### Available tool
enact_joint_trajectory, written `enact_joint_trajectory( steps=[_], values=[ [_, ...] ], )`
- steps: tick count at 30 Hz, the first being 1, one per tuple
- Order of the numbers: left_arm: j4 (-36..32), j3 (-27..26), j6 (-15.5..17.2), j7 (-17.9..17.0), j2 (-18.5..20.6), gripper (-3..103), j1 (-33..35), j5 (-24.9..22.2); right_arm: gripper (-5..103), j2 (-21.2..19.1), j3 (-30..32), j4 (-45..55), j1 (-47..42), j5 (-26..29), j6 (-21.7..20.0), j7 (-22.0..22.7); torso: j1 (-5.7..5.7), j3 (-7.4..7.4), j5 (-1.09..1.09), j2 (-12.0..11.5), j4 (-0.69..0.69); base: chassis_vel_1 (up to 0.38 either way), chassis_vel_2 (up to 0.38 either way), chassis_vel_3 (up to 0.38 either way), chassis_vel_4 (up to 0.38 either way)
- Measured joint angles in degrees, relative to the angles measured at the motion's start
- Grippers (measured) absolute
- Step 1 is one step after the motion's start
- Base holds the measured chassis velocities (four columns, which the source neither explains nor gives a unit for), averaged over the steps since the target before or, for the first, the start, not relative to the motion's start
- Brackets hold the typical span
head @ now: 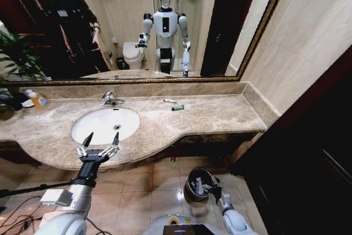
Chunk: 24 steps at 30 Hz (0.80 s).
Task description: Pick up the trash from the sink and place it in the trash bin.
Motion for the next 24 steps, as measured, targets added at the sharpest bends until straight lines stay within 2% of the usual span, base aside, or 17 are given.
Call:
enact_joint_trajectory(
  steps=[3, 7, 10, 14, 17, 21, 22, 24],
  values=[
    [0.0, 0.0, 0.0, 0.0, 0.0, 100, 0.0, 0.0, 100, -1.8, 1.3, 8.5, -3.3, 0.6, -1.0, 0.1, 0.00, 0.00, 0.00, 0.0, 0.00, 0.000, 0.000, 0.000, 0.000],
    [0.0, 0.0, 0.0, 0.0, 0.0, 100, 0.0, 0.0, 100, -2.0, 3.1, 15.2, -5.7, 0.8, -2.8, 0.1, 0.00, 0.00, 0.00, 0.0, 0.00, 0.000, 0.000, 0.000, 0.000],
    [0.0, 0.0, 0.0, 0.0, 0.0, 100, 0.0, 0.0, 100, -1.0, 5.6, 25.5, -8.9, 0.6, -6.4, 0.8, 0.00, 0.00, -0.01, 0.0, 0.00, 0.000, 0.000, 0.000, 0.000],
    [0.0, 0.0, 0.0, 0.0, 0.0, 100, 0.0, 0.0, 100, -1.5, 5.8, 33.0, -9.9, 0.9, -9.4, 1.6, 0.00, 0.00, 0.00, 0.0, -0.01, 0.000, 0.000, 0.000, 0.000],
    [0.0, 0.0, 0.0, 0.0, 0.0, 100, 0.0, 0.0, 100, -2.3, 5.7, 36.6, -8.8, 1.4, -11.8, 1.8, -0.01, 0.00, -0.02, 0.0, -0.01, 0.000, 0.000, 0.000, 0.000],
    [0.0, 0.0, 0.0, 0.0, 0.0, 100, 0.0, 0.0, 100, -4.0, 4.6, 39.1, -2.7, 3.2, -16.8, 1.1, -0.01, 0.00, 0.00, 0.0, 0.00, 0.000, 0.000, 0.000, 0.000],
    [0.0, 0.0, 0.0, 0.0, 0.0, 100, 0.0, 0.0, 100, -4.0, 4.6, 39.1, -2.7, 3.2, -16.8, 1.1, -0.01, 0.00, 0.00, 0.0, 0.00, 0.000, 0.000, 0.000, 0.000],
    [0.0, 0.0, 0.0, 0.0, 0.0, 100, 0.0, 0.0, 100, -5.1, 4.3, 38.3, 1.3, 4.2, -18.4, -2.1, 0.00, 0.00, 0.00, 0.0, 0.01, 0.000, 0.000, 0.000, 0.000]
  ],
)
